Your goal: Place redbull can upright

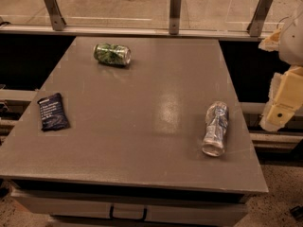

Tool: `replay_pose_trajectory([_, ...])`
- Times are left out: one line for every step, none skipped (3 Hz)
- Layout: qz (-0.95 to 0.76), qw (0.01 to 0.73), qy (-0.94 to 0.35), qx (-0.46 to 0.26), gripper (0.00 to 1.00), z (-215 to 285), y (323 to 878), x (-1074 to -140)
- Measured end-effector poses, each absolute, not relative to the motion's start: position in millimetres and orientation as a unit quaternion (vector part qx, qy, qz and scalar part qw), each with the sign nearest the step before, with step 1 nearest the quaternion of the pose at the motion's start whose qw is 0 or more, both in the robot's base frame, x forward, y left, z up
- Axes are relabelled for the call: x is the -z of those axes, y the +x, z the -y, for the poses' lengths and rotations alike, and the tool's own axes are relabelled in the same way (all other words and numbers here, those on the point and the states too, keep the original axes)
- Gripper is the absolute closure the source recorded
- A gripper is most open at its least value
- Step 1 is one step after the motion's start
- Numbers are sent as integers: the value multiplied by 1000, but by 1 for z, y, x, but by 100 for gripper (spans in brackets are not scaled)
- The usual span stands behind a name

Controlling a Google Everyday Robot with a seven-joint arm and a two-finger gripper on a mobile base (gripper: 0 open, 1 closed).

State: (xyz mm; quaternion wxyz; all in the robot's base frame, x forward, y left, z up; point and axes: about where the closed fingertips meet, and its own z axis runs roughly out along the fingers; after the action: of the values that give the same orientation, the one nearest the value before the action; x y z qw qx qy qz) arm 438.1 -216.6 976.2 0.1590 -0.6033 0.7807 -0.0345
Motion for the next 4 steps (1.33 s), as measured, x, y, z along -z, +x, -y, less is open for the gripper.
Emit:
replay_pose_trajectory([-781, 159, -603, 35, 0, 217, 438, -976])
replay_pose_trajectory([-798, 165, -580, 18, 0, 214, 449, -966])
replay_pose_trajectory([-828, 164, -537, -1, 0, 200, 470, -941])
replay_pose_trajectory([-868, 162, -469, -18, 0, 189, 488, -917])
